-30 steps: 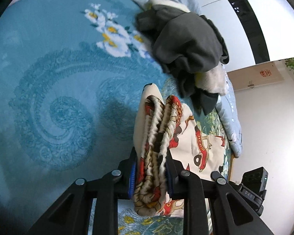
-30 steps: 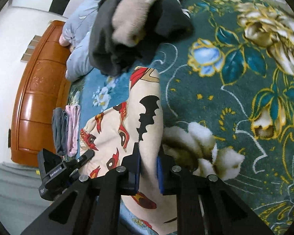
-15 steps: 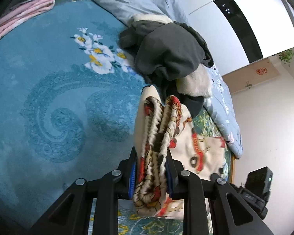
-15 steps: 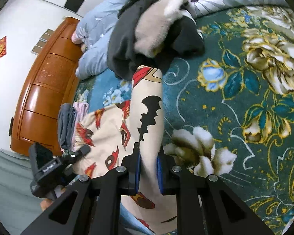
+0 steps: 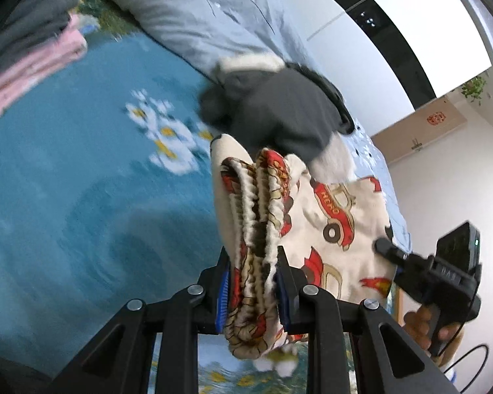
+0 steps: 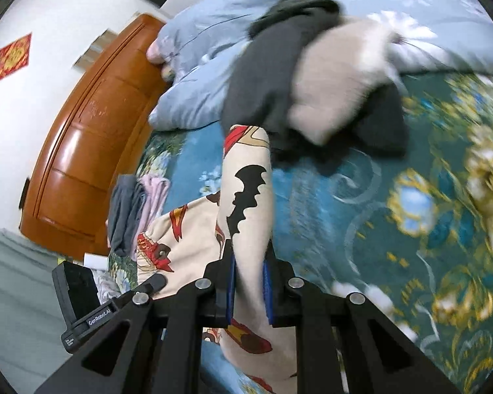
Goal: Fold clothes
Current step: 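Lift the folded pants with both grippers off the blanket, then carry the folded pants with both grippers onto the pink and grey clothes stack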
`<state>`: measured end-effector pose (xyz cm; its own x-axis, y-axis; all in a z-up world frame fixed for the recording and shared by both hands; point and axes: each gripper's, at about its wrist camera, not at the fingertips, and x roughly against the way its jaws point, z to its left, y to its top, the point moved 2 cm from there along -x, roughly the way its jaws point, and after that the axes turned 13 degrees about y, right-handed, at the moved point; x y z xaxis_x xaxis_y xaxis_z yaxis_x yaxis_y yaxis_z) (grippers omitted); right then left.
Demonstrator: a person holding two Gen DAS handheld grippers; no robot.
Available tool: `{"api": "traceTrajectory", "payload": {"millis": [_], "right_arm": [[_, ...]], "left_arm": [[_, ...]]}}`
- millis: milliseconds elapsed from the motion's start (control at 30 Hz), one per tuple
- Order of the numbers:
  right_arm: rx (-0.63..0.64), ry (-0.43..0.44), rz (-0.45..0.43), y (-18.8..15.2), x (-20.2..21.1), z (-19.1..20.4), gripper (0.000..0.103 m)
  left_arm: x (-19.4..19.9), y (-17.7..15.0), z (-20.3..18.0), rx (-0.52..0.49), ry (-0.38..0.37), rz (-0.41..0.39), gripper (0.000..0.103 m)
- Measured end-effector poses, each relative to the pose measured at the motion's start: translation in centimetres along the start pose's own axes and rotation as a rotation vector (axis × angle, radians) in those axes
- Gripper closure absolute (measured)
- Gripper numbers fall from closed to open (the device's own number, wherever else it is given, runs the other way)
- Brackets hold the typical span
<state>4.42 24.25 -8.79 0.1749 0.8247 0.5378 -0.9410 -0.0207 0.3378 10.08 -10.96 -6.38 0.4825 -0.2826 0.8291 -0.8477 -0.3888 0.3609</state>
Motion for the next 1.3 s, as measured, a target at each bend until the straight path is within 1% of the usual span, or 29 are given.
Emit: {"api": "traceTrajectory", "payload": {"millis": [67,200,400,500,633,700,833,900,1000,1033,1167,1233,1300], "right_arm": [[0.016,0.022,0.029,1.6,-2.5,1.3,0.088],[0.070,0.067,0.115,4.1,-9.4,5.2,0.088],[0.125,0.134,0.261,6.2,-20.9,11.1,0.088],[0.154,0.160,0.335,7.4,-26.5,14.3,0.088],[0.242,0.182,0.407,8.6,-32.1,19.2,0.088],[0.296,0.188,0.443,9.2,-34.8,21.8,0.088],[0.426,0.209,0.506,10.7,-40.3,27.0,0.088],[0.482,0.232,0.522,11.4,-42.6,28.8,0.088],[0.554,0.258,0.542,12.3,-46.5,32.0,0.088],[0.565,0.261,0.547,12.6,-47.6,32.3,0.088],[0.635,0.283,0.611,12.1,-52.5,33.8,0.088],[0.676,0.251,0.632,11.5,-54.9,33.8,0.088],[0.670,0.201,0.653,11.1,-57.2,32.8,0.088]], "left_arm": [[1.1,1.6,2.0,0.016,0.019,-0.030,0.078],[3.6,5.1,7.0,0.069,0.079,-0.090,0.078],[6.9,9.4,14.5,0.173,0.140,-0.169,0.078],[8.5,11.1,18.2,0.230,0.152,-0.214,0.078],[10.1,13.7,23.4,0.320,0.161,-0.246,0.078],[11.2,14.9,25.5,0.354,0.160,-0.287,0.078],[13.5,17.2,28.5,0.390,0.176,-0.376,0.078],[14.8,18.2,30.1,0.409,0.187,-0.431,0.078],[15.3,18.8,33.0,0.476,0.207,-0.477,0.078],[15.4,19.1,34.0,0.499,0.214,-0.492,0.078],[13.7,18.5,37.7,0.617,0.175,-0.480,0.078],[12.3,17.9,39.1,0.664,0.166,-0.453,0.078],[10.7,17.3,40.4,0.700,0.165,-0.417,0.078]]}}
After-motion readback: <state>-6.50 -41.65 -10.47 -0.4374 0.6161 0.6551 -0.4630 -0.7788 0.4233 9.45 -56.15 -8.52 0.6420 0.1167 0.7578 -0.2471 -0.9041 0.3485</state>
